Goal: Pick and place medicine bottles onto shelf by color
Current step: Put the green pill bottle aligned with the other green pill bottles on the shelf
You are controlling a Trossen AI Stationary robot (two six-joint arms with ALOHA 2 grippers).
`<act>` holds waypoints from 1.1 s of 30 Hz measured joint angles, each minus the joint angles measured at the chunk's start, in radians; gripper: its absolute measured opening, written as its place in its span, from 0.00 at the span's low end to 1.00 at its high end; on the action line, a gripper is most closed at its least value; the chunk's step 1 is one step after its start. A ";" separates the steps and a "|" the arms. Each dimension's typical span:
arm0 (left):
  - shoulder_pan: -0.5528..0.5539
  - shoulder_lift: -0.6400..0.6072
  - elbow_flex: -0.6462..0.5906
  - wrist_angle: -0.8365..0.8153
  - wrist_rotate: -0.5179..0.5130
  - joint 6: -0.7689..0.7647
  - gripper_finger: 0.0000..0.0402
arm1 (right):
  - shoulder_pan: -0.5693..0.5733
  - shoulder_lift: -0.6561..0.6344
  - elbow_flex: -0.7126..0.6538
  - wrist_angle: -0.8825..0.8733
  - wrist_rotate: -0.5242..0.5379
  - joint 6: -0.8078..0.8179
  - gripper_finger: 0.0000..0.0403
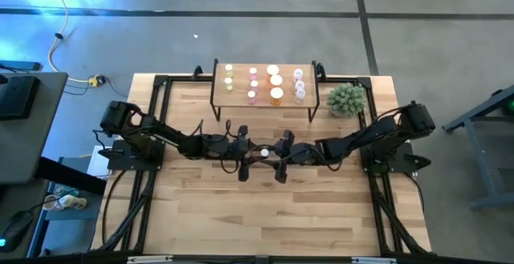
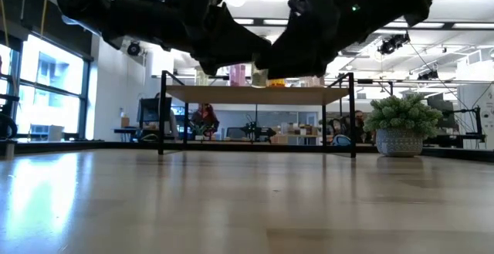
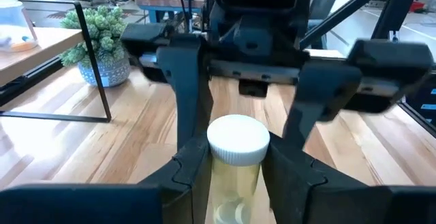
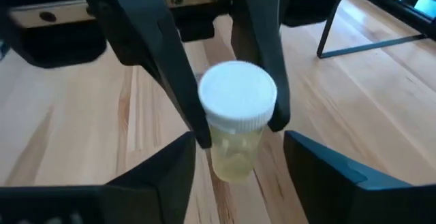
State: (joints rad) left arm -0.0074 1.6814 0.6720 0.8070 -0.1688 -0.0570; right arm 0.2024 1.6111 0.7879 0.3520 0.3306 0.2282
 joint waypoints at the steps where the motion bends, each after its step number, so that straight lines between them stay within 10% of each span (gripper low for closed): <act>1: 0.000 0.000 0.000 -0.001 0.000 0.000 0.26 | 0.000 -0.013 0.000 -0.025 0.000 0.006 0.55; 13: 0.000 -0.097 -0.007 -0.118 -0.218 0.025 0.26 | 0.000 -0.195 0.000 -0.335 0.006 0.085 0.57; 23: 0.001 -0.277 -0.006 -0.303 -0.662 0.067 0.26 | 0.000 -0.252 0.000 -0.379 0.008 0.052 0.57; 33: 0.055 -0.379 -0.138 -0.310 -0.959 -0.237 0.26 | 0.000 -0.249 0.000 -0.407 0.008 0.059 0.57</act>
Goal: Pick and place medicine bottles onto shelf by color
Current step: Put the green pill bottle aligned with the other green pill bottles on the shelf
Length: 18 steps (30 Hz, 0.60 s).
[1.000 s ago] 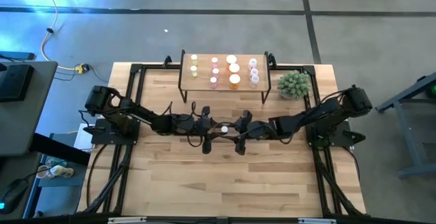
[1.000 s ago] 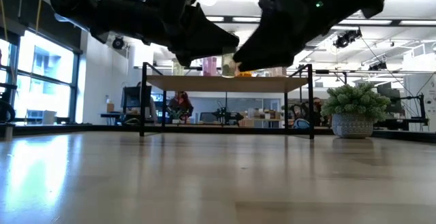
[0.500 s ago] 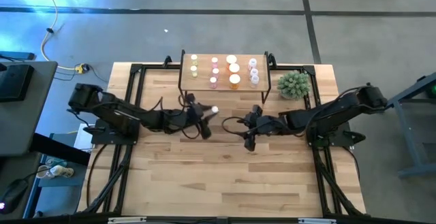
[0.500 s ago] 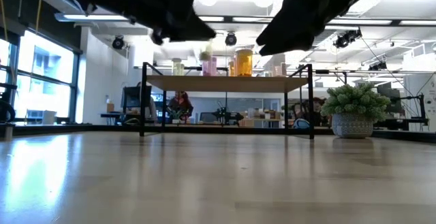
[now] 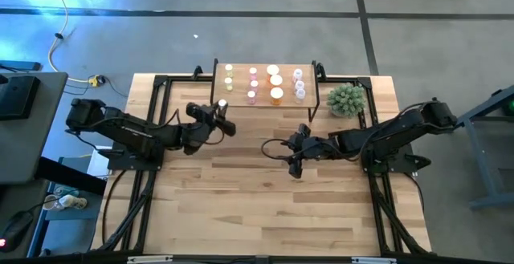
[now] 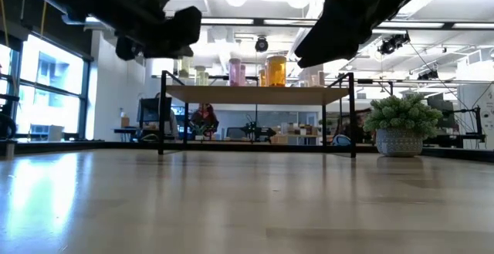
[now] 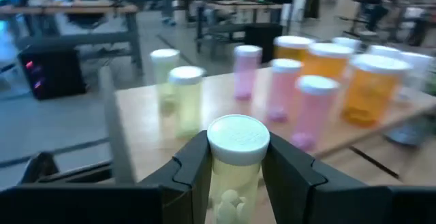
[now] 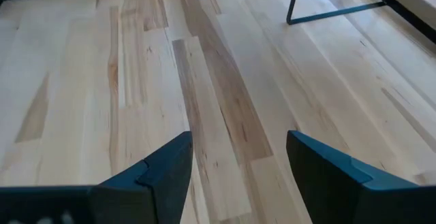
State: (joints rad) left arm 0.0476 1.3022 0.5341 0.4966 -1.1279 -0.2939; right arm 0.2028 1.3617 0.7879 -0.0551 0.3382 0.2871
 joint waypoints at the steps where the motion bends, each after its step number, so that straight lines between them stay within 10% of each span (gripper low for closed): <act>1: 0.015 0.003 -0.004 -0.005 0.000 -0.021 0.26 | 0.000 0.000 0.000 0.000 0.000 0.000 0.57; 18: 0.195 0.048 -0.003 0.096 0.243 0.008 0.26 | 0.000 0.001 0.000 0.007 0.029 0.011 0.57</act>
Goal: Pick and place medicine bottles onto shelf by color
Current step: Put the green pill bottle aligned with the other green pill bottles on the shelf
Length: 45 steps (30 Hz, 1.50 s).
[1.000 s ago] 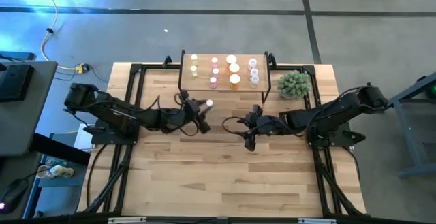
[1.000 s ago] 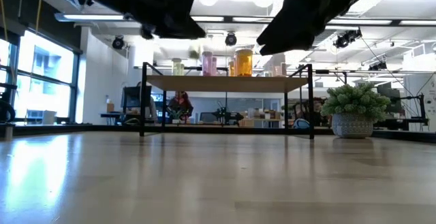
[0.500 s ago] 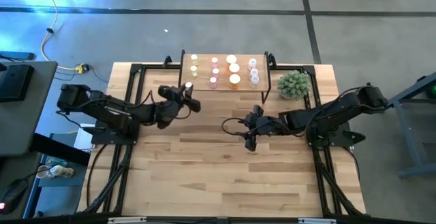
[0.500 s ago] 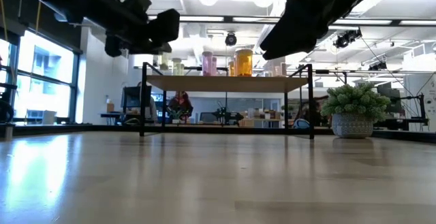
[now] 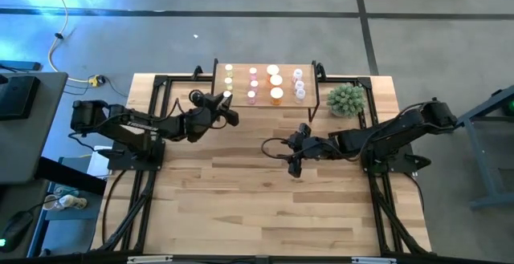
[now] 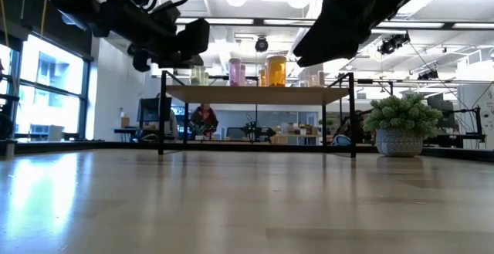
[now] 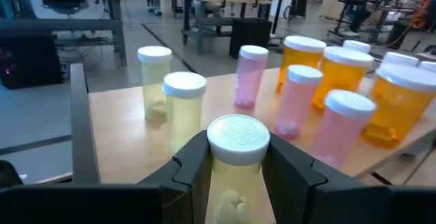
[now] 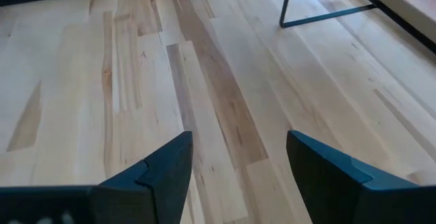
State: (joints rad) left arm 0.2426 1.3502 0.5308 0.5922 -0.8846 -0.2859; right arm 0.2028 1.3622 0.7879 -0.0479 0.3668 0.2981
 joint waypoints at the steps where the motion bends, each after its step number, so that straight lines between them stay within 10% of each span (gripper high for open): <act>1: 0.009 0.000 0.000 0.000 0.010 0.001 0.26 | 0.000 0.000 0.000 0.000 0.003 0.000 0.57; 25: 0.070 -0.002 0.002 -0.024 0.080 0.009 0.27 | 0.000 0.000 0.000 -0.001 0.007 -0.002 0.57; 45: 0.069 0.002 0.000 -0.020 0.075 0.054 0.47 | 0.000 0.001 0.000 -0.001 0.003 0.000 0.57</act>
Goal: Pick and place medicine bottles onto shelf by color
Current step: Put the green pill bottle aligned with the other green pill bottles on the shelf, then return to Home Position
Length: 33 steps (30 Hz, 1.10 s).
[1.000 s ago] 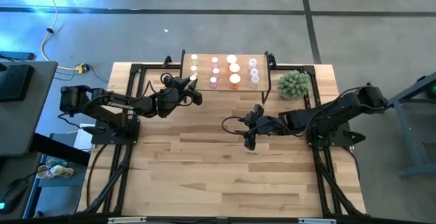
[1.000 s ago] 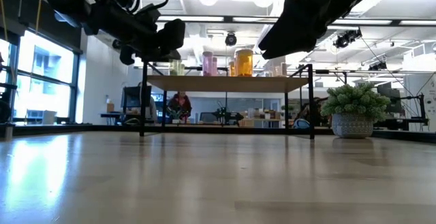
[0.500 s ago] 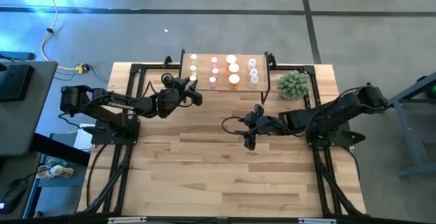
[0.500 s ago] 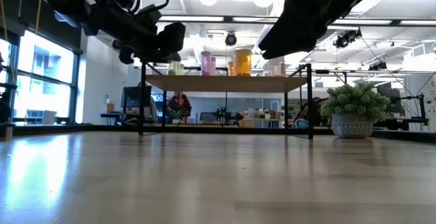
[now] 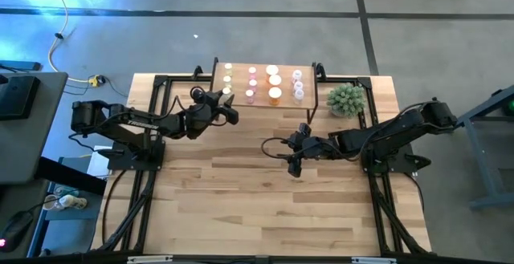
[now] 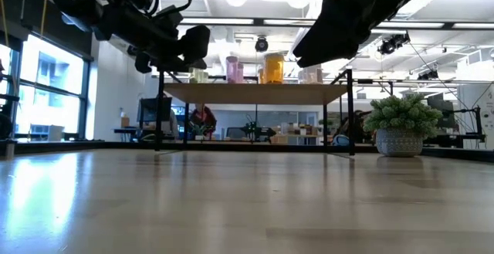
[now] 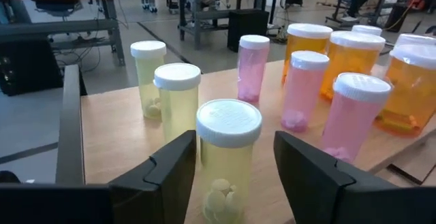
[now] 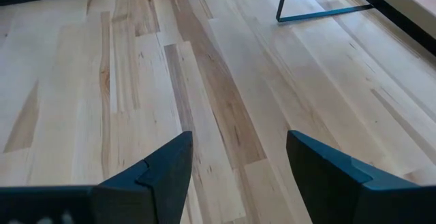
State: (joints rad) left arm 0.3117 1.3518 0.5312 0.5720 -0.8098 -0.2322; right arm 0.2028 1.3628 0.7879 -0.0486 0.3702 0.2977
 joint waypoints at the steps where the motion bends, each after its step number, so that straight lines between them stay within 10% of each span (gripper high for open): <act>1: -0.004 0.000 0.000 0.000 0.004 -0.001 0.47 | 0.000 0.000 0.000 0.000 0.000 0.000 0.57; 33: -0.042 -0.002 0.000 0.056 -0.077 -0.018 0.46 | 0.001 0.000 0.000 0.000 -0.005 -0.003 0.57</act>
State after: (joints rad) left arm 0.2699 1.3502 0.5312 0.6277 -0.8864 -0.2504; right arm 0.2035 1.3628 0.7879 -0.0486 0.3651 0.2951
